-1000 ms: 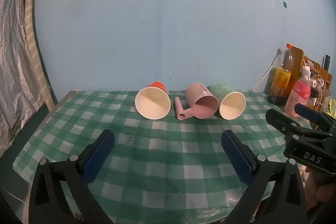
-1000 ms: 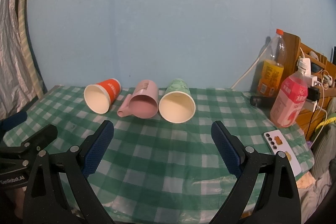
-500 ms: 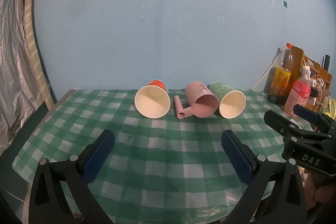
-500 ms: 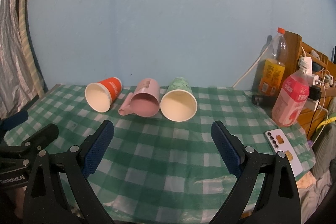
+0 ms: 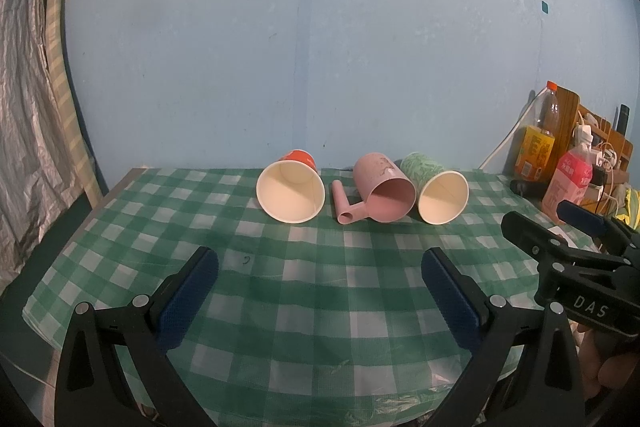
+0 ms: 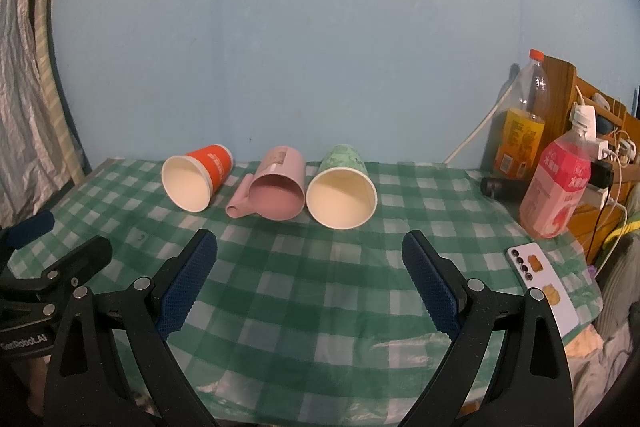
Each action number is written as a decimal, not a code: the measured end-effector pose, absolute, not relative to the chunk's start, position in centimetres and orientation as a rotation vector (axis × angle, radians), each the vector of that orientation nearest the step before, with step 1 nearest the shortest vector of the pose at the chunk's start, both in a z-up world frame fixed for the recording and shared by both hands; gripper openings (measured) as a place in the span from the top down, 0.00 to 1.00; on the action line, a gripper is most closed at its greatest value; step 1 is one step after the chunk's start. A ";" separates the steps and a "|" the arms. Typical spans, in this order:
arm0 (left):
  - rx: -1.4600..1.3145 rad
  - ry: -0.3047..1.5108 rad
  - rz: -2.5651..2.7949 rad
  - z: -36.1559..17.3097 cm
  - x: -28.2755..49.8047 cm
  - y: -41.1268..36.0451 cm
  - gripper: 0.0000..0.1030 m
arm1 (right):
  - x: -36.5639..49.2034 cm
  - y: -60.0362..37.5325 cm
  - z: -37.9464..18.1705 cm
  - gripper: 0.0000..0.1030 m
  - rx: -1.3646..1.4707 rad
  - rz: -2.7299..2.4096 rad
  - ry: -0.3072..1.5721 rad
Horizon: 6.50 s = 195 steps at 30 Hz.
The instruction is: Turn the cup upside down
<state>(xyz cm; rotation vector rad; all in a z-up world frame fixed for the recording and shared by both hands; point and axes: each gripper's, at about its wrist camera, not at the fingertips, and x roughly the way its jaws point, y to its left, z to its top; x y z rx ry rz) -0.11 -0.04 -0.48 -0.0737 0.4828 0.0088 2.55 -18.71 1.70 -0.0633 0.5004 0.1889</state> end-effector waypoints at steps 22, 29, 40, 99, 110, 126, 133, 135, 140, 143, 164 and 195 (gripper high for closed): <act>-0.073 0.492 0.009 -0.6 -0.1 -0.1 0.00 | 2.5 -18.4 1.5 0.10 -0.065 0.189 0.506; -0.074 0.494 0.009 -0.5 0.0 -0.1 0.00 | 2.6 -18.5 1.6 0.10 -0.062 0.189 0.505; -0.090 0.539 0.010 -2.2 -0.4 -0.2 0.00 | 2.4 -18.1 0.9 0.10 -0.047 0.200 0.518; -0.222 1.199 -0.071 -2.3 30.4 -6.4 0.01 | 30.4 -23.3 1.9 0.10 0.260 0.336 1.214; -0.192 1.279 -0.048 -5.2 33.0 -7.5 0.19 | 31.1 -23.3 0.2 0.10 0.249 0.334 1.235; -0.134 1.260 -0.095 -4.5 32.8 -7.2 0.29 | 30.8 -23.2 0.1 0.10 0.240 0.359 1.230; -0.088 1.214 -0.146 -2.8 30.9 -7.7 0.29 | 29.1 -23.2 1.1 0.10 0.252 0.385 1.193; -0.093 1.200 -0.153 -2.6 29.4 -8.4 0.29 | 28.4 -23.3 1.5 0.10 0.261 0.390 1.180; -0.091 1.185 -0.178 -1.7 27.5 -7.1 0.29 | 27.2 -23.4 2.5 0.10 0.268 0.409 1.158; -0.079 1.175 -0.203 -1.2 25.8 -7.3 0.29 | 26.1 -23.4 2.7 0.10 0.263 0.422 1.146; -0.064 1.237 -0.320 -4.0 16.4 -7.8 0.29 | 17.2 -21.1 -0.2 0.10 0.225 0.481 1.231; -0.071 1.194 -0.318 -1.4 14.4 -4.6 0.15 | 16.9 -21.4 -0.9 0.10 0.265 0.471 1.255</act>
